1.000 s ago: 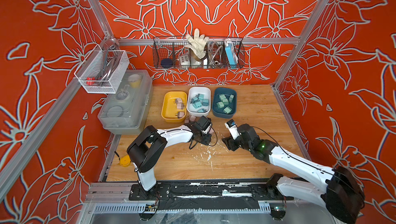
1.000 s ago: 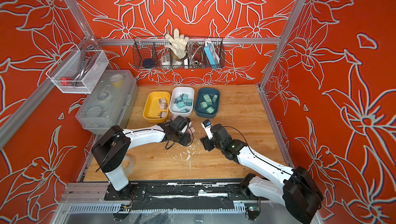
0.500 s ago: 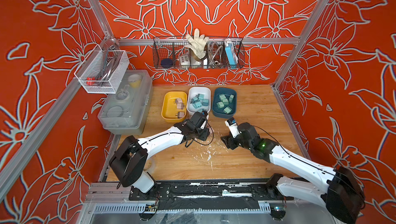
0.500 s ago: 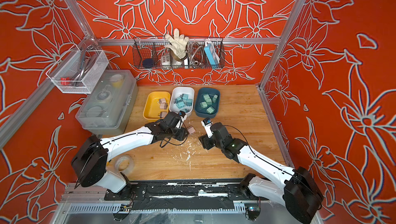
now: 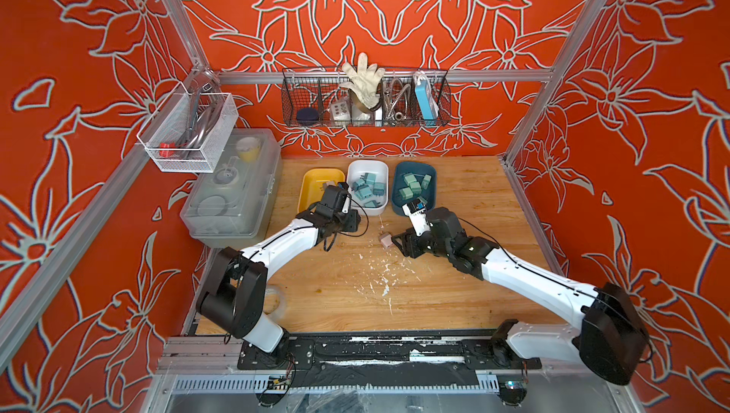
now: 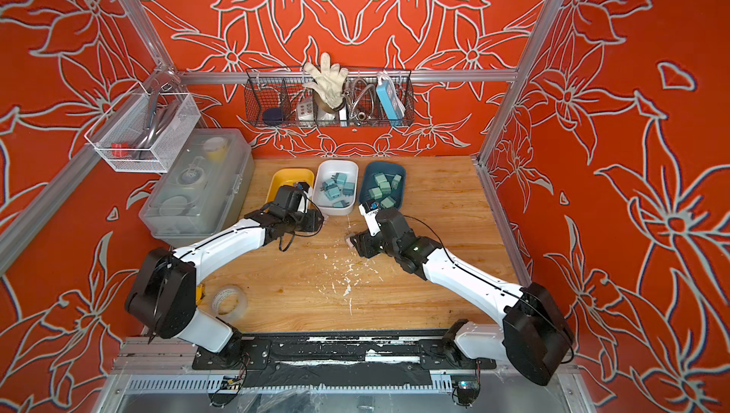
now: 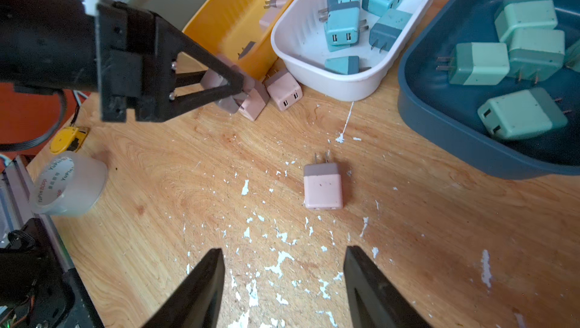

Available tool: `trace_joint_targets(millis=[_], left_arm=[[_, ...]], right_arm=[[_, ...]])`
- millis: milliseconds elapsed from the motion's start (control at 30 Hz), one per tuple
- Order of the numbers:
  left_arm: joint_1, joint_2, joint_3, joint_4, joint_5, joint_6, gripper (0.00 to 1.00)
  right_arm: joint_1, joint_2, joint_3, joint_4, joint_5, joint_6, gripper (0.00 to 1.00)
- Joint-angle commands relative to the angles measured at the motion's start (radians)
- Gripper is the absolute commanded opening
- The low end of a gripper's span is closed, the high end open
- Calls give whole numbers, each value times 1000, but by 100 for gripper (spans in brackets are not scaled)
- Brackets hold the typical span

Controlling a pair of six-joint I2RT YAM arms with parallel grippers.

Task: Place the plugs by color into the storage box
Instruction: Place the plug in the storage box.

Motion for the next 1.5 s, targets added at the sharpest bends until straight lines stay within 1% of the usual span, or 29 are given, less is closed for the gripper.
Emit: trace_joint_targets(millis=[0, 100, 200, 333, 600, 800, 900, 1200, 1267, 1333, 1400, 1467], left_arm=[[62, 16, 51, 34, 43, -8, 36], [103, 32, 76, 32, 87, -3, 36], [131, 51, 97, 28, 89, 7, 36], [190, 78, 113, 33, 99, -1, 36], [289, 154, 140, 31, 123, 9, 36], [337, 204, 162, 30, 156, 16, 36], [347, 206, 165, 35, 169, 21, 37], [366, 257, 204, 20, 124, 28, 38], [367, 274, 219, 11, 132, 27, 40], [367, 290, 246, -20, 127, 28, 44], [367, 296, 262, -43, 106, 25, 53], [367, 284, 258, -52, 96, 21, 59]], right_arm=[[-2, 32, 58, 13, -24, 20, 65], [-2, 67, 89, 9, -31, 19, 65], [-1, 97, 104, 18, -34, 28, 65], [-1, 120, 124, 16, -44, 36, 64], [-1, 151, 161, 3, -29, 24, 64], [1, 201, 199, 2, -28, 22, 63], [1, 219, 212, -1, -28, 25, 63], [1, 249, 212, 10, -9, 18, 63], [1, 255, 215, 10, -6, 13, 63], [1, 260, 222, 4, -10, 8, 63], [1, 264, 230, -8, -17, 1, 63], [1, 262, 232, -17, -21, -4, 63]])
